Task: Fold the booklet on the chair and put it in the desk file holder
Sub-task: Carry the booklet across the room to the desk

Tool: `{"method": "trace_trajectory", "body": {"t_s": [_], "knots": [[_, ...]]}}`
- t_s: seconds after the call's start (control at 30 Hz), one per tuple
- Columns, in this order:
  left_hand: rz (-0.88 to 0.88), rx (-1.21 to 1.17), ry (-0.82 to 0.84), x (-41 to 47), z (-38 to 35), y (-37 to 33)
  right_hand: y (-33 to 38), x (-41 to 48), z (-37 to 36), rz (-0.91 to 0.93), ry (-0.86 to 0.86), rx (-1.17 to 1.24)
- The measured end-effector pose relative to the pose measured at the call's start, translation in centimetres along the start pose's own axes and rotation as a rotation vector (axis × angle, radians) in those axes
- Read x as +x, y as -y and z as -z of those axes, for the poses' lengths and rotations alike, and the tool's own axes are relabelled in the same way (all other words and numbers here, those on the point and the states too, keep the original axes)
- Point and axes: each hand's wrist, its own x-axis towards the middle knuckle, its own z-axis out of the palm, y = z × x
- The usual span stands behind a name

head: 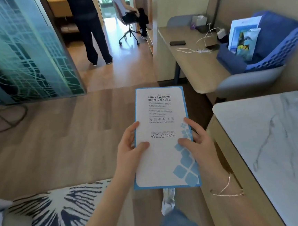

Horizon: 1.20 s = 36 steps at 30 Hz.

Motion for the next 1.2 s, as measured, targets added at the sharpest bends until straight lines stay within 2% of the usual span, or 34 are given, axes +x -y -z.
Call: {"method": "trace_trajectory", "body": {"t_s": [0.3, 0.67, 0.8, 0.97, 1.2], "knots": [[-0.014, -0.004, -0.029, 25.3, -7.7, -2.0, 5.5, 26.8, 0.6, 0.013, 0.025, 0.004], [0.035, 0.026, 0.037, 49.8, -11.8, -1.5, 6.9, 49.9, -0.6, -0.011, -0.055, 0.037], [0.009, 0.029, 0.146, 60.3, -13.4, -1.7, 7.4, 58.6, -1.6, 0.036, -0.161, 0.07], [0.027, 0.04, 0.36, 72.2, -18.3, -3.8, 10.2, 67.2, -1.0, 0.088, -0.371, 0.12], [0.088, 0.054, 0.721, 81.8, -29.3, -3.9, 12.8, 72.2, 4.6, 0.157, -0.732, 0.102]]}}
